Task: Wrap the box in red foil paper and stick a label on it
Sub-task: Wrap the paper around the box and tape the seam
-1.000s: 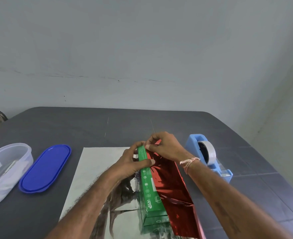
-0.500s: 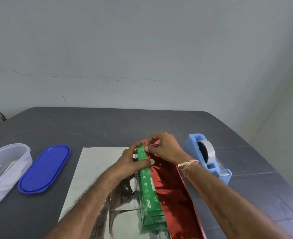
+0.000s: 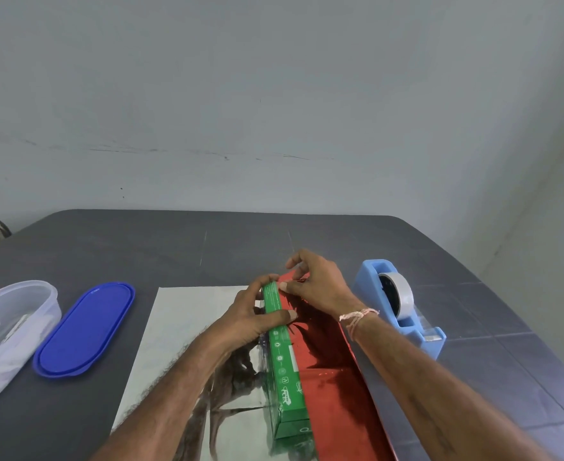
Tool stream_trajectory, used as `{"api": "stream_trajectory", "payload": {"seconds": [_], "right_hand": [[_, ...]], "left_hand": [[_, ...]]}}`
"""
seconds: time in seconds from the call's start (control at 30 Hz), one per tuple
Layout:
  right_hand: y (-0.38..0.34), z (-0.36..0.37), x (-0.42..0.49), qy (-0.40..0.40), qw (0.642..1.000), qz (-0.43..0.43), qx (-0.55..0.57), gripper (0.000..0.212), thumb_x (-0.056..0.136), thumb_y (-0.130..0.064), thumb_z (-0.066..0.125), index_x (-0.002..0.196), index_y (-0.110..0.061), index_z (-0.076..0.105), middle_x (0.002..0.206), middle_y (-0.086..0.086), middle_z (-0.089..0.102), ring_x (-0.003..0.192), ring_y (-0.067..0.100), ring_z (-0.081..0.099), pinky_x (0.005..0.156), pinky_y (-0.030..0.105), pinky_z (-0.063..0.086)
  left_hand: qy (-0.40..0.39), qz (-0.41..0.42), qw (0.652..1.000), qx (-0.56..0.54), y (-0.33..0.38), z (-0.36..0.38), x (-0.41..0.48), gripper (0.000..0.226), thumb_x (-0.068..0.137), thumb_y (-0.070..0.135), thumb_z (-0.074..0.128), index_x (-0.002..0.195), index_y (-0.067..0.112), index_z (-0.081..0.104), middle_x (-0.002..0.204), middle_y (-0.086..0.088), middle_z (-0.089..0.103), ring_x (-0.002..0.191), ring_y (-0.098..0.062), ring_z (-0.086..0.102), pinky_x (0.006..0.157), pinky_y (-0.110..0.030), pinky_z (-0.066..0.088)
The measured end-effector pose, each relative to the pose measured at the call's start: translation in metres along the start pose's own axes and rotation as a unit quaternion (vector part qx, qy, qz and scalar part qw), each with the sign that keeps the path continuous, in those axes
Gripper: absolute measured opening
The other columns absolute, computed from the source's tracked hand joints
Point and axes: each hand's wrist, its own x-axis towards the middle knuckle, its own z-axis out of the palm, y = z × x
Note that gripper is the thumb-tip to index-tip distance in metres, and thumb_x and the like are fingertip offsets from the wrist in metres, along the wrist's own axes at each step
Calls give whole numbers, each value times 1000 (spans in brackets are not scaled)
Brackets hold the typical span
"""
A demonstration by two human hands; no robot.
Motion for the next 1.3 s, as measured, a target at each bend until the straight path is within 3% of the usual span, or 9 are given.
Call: {"api": "stream_trajectory", "payload": {"seconds": [0.2, 0.37, 0.53, 0.63, 0.73, 0.93, 1.07, 1.17, 1.3], "right_hand": [[-2, 2, 2, 14, 1000, 25, -8, 33, 83, -36, 82, 108, -26, 63, 92, -10, 69, 88, 10, 66, 77, 30, 55], [-8, 9, 4, 19, 998, 45, -50, 49, 76, -56, 79, 111, -29, 59, 100, -10, 66, 91, 12, 65, 75, 31, 53], [-11, 2, 4, -17, 999, 27, -28, 63, 71, -54, 86, 119, -28, 56, 117, -4, 59, 102, 16, 61, 82, 31, 51], [-11, -16, -25, 12, 998, -5, 65, 53, 74, -36, 90, 118, -29, 62, 119, -5, 58, 89, 13, 64, 75, 20, 49], [-7, -35, -76, 66, 996, -7, 63, 34, 76, -37, 88, 105, -35, 70, 103, -12, 58, 78, 4, 57, 69, 17, 45], [-6, -40, -146, -22, 999, -10, 35, 37, 74, -44, 89, 105, -40, 71, 115, -17, 56, 109, 7, 51, 86, 18, 42], [-4, -41, -158, -13, 999, -7, 38, 47, 74, -44, 89, 116, -37, 68, 121, -14, 54, 117, 10, 48, 88, 14, 37], [0, -40, -168, 0, 999, -3, 53, 57, 75, -42, 89, 125, -31, 65, 125, -12, 53, 115, 9, 52, 85, 8, 37], [4, -36, -186, 4, 996, -11, 88, 68, 73, -39, 92, 133, -27, 61, 128, -10, 53, 114, 3, 55, 86, -1, 39]], "left_hand": [[8, -2, 1000, 8, -2, -1, 1, 81, 58, 51, 91, 130, 52, 52, 130, -7, 56, 106, -26, 71, 86, -42, 63], [10, -8, 1000, 18, -5, -2, 0, 81, 59, 55, 90, 130, 57, 50, 133, -7, 53, 110, -26, 69, 89, -42, 62], [6, -6, 1000, 1, 4, -2, -1, 78, 73, 37, 89, 138, 47, 48, 131, -7, 55, 104, -23, 72, 87, -37, 62], [14, -1, 1000, -5, 8, 0, -4, 86, 75, 34, 90, 145, 43, 42, 132, -6, 55, 106, -20, 70, 87, -36, 62], [38, 2, 999, 26, 10, -1, -5, 103, 70, 43, 92, 152, 42, 30, 144, 0, 41, 117, -21, 63, 90, -37, 59], [180, 73, 964, 183, 16, 13, -26, 55, 77, 46, 86, 122, 35, 56, 133, 1, 42, 123, -20, 50, 103, -39, 46], [186, 102, 963, 166, 18, 38, -61, 38, 85, 45, 79, 118, 39, 63, 130, 7, 44, 129, -17, 46, 103, -36, 43], [137, 82, 980, 118, 10, 48, -84, 46, 80, 51, 81, 122, 45, 62, 128, 17, 51, 127, -12, 50, 106, -37, 45], [59, 37, 995, 72, 2, 53, -107, 81, 63, 64, 83, 136, 59, 48, 146, 11, 49, 127, -13, 56, 110, -42, 48]]}}
